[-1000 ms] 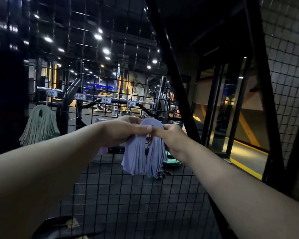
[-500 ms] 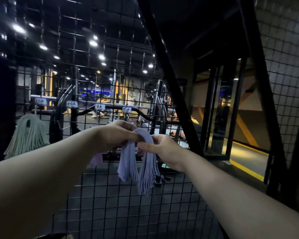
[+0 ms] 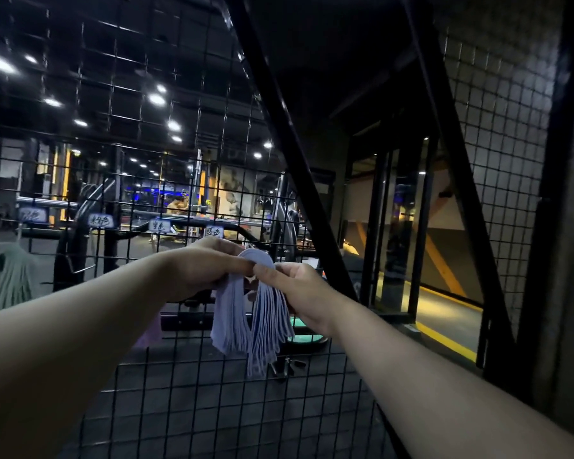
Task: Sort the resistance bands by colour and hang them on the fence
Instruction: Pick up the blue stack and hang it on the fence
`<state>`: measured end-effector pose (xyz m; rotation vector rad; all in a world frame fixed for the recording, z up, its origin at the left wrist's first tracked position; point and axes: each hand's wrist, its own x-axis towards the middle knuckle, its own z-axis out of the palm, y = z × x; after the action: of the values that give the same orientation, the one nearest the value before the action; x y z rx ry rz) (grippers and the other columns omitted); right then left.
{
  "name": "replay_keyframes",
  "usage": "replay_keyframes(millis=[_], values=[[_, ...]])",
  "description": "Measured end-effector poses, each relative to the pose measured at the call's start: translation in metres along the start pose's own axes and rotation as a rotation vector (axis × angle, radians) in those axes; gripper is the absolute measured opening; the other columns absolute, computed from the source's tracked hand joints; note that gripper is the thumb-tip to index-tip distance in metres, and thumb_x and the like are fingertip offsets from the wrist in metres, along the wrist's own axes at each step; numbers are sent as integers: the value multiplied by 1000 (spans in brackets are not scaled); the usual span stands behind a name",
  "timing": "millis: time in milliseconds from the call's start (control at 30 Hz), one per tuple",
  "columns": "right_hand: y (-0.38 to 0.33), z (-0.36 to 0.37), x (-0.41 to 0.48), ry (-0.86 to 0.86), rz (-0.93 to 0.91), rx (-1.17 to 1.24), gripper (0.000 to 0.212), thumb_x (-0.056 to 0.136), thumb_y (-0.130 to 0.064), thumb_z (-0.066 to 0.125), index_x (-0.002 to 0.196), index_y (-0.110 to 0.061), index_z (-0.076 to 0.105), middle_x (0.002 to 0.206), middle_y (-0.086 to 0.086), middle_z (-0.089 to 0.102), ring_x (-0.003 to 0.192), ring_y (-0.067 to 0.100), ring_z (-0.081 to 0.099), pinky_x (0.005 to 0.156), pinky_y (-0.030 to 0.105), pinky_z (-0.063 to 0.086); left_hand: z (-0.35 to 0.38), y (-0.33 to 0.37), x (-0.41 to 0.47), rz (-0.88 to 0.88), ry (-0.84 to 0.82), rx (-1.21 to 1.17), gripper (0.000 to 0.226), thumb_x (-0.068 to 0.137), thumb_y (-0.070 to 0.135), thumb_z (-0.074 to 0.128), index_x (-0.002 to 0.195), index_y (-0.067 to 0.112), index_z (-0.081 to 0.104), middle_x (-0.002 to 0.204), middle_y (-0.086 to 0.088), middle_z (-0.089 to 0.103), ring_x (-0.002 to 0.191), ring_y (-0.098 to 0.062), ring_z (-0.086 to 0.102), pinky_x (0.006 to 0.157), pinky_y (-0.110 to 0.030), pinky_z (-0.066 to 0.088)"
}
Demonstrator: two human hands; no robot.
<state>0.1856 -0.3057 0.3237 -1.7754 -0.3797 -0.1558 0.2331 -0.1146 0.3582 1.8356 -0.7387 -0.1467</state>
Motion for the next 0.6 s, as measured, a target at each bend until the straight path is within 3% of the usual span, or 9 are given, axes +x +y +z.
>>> replay_keyframes(millis=[133,267,367,467,600], values=[[1,-15,-4,-41,10,-48,64,70,-56,82,115,-12,70,116,11,72,116,31,64,106,57,43,3,-2,-4,5,-64,47,29,80,17,78,109,16,73,97,-6,75,78,-13,67,68,-27,49],[10,-22,-6,-85,11,-99,54,74,-47,81,116,-16,69,110,3,74,109,24,67,107,54,45,-2,-10,-8,3,-78,11,47,72,18,83,116,16,70,112,-9,73,106,-29,66,102,-48,48],[14,-17,-2,-102,15,-84,69,67,-54,83,121,-15,66,115,5,72,114,27,65,106,53,45,-6,-16,-8,5,-91,8,41,78,23,80,118,17,70,117,-7,70,120,-39,57,110,-58,38],[17,-9,2,-104,15,-37,79,62,-55,85,124,-11,63,114,11,72,108,30,67,102,55,48,-6,-23,-7,7,-53,-30,35,82,18,76,116,15,71,118,-8,70,116,-36,59,106,-52,40],[23,-2,10,-98,-7,-6,61,72,-43,80,119,-7,64,111,14,72,108,35,67,98,53,52,-4,-27,-7,-10,-34,-122,36,84,13,70,120,7,66,115,-11,71,102,-27,66,92,-40,54]])
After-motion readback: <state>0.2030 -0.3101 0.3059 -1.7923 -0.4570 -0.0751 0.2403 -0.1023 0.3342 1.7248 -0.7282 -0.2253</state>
